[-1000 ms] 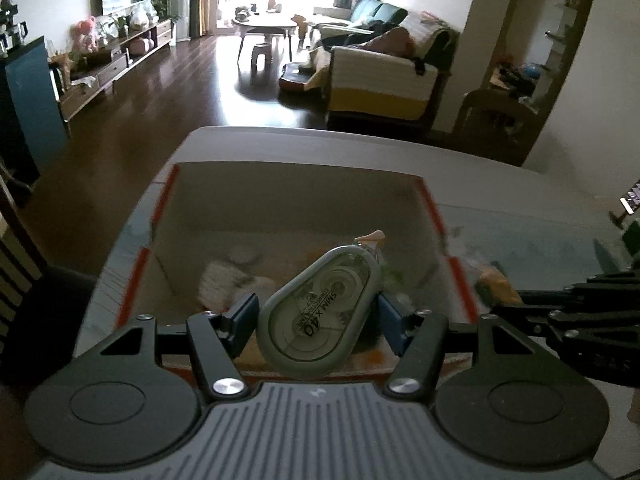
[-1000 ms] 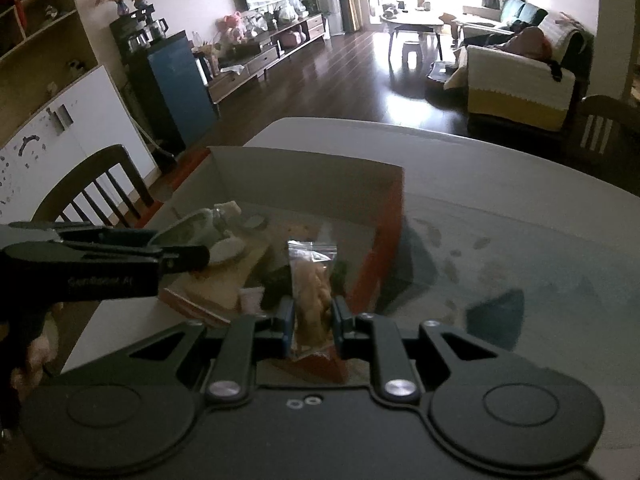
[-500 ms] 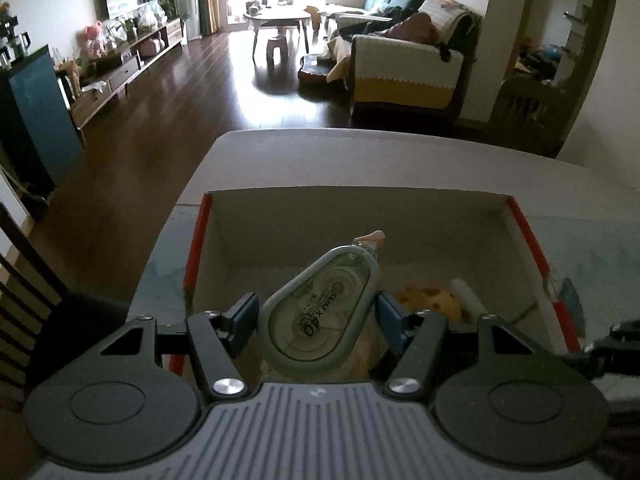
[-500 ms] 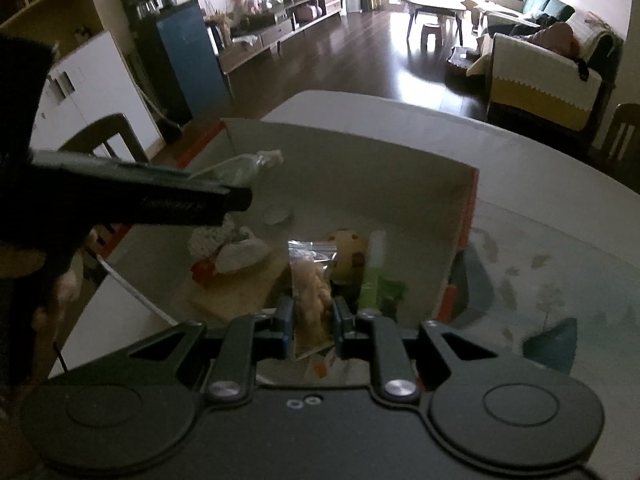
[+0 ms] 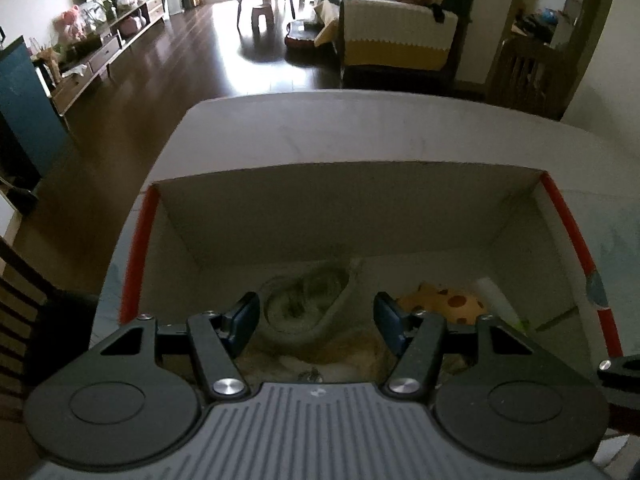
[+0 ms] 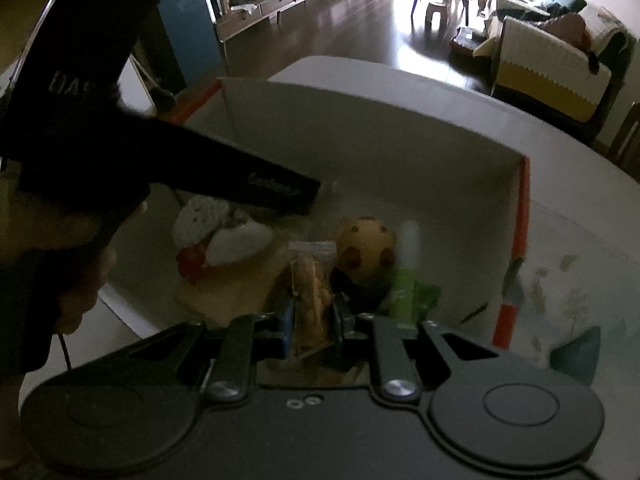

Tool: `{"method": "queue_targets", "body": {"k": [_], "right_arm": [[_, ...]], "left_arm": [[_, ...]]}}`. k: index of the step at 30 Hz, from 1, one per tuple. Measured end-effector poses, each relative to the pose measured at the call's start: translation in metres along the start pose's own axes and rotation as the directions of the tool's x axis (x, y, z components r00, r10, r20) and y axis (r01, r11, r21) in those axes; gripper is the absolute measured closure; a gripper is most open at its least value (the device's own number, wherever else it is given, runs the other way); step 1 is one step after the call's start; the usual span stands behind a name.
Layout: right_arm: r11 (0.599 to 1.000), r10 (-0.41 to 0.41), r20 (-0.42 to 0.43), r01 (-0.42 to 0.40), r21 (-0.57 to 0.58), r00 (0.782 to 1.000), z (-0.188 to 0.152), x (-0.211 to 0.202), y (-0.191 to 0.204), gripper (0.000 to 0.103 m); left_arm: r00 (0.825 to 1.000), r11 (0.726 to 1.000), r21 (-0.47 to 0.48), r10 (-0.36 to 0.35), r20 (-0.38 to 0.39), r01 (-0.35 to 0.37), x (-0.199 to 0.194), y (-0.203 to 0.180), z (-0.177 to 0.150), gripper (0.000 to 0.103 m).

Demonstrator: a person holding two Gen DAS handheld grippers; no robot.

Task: Organize objects
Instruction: 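Lower both items into the box and open both grippers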

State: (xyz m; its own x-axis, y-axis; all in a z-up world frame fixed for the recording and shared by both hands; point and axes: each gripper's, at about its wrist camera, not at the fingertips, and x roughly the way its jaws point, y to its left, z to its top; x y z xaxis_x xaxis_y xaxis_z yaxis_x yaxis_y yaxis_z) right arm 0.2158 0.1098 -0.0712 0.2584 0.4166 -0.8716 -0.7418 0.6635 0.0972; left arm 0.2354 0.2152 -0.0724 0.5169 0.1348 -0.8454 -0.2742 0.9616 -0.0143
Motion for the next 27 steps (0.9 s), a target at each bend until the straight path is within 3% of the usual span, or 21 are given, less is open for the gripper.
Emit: {"method": "queue_targets", "body": {"k": [10, 19, 27], "right_arm": [[1.0, -0.02, -0.012, 0.02, 0.004, 1.0, 0.0, 0.015, 0.001, 0.083], [1.0, 0.018, 0.008, -0.018, 0.024, 1.0, -0.004, 0.0, -0.01, 0.071], [0.999, 0.028, 0.055, -0.03, 0.044, 0.998, -0.007, -0.024, -0.019, 0.065]], "left_arm": [[0.999, 0.999, -0.033, -0.018, -0.035, 0.017, 0.009, 0.004, -0.007, 0.041], [0.999, 0.998, -0.046, -0.032, 0.019, 0.033, -0.005, 0.013, -0.011, 0.041], [0.996, 0.998, -0.055, -0.03, 0.082, 0.035, -0.03, 0.014, -0.014, 0.033]]}}
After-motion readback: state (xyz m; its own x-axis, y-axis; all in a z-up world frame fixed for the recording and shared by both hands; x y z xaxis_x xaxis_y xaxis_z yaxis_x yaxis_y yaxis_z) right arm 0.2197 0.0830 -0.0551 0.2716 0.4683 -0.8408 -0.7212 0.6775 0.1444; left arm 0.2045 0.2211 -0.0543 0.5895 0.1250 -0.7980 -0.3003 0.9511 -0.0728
